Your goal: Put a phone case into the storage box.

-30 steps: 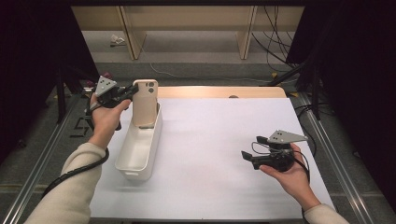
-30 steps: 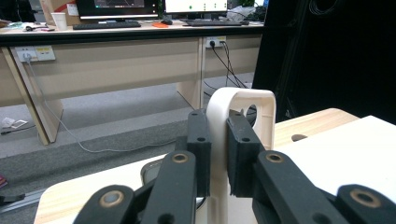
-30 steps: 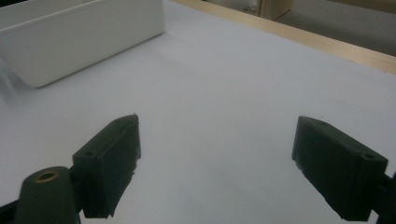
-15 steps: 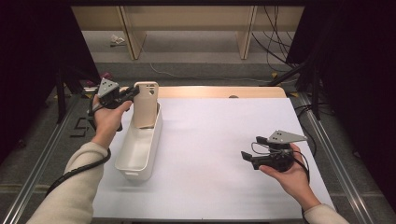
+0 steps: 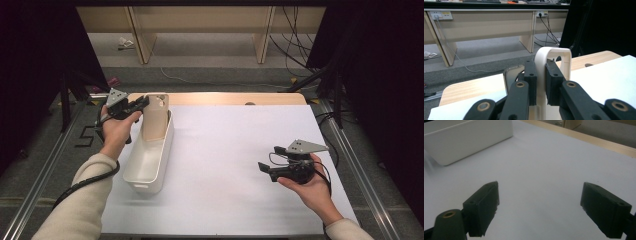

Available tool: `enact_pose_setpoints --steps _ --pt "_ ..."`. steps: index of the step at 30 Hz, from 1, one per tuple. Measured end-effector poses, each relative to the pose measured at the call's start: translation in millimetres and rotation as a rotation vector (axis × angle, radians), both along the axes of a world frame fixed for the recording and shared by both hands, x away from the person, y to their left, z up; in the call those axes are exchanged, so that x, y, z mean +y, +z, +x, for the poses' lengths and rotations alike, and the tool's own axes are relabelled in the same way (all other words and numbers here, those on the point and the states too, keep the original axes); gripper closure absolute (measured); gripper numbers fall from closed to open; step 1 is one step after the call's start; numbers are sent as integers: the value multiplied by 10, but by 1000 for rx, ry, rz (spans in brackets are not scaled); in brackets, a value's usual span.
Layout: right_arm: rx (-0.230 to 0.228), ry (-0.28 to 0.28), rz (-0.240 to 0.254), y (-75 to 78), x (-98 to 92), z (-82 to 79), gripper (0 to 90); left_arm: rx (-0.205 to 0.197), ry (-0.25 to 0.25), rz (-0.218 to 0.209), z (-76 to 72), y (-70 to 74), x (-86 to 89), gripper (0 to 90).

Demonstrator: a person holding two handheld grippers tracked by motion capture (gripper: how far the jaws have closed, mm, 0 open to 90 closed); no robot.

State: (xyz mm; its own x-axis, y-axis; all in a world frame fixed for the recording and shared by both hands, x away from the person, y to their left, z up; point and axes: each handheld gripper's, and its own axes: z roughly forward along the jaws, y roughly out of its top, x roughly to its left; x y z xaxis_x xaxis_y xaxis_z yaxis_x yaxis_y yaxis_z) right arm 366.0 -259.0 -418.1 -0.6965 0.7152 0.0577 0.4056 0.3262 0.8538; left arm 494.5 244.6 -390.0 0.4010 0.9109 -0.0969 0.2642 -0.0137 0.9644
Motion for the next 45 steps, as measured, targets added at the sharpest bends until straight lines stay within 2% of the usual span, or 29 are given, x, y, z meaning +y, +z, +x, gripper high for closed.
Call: enact_pose_setpoints --steps 14,45 --pt "1 0 0 -4 0 1 161 33 -9 2 69 -130 16 811" --pt "1 2 -1 -6 -3 2 161 74 -10 16 154 -199 32 796"
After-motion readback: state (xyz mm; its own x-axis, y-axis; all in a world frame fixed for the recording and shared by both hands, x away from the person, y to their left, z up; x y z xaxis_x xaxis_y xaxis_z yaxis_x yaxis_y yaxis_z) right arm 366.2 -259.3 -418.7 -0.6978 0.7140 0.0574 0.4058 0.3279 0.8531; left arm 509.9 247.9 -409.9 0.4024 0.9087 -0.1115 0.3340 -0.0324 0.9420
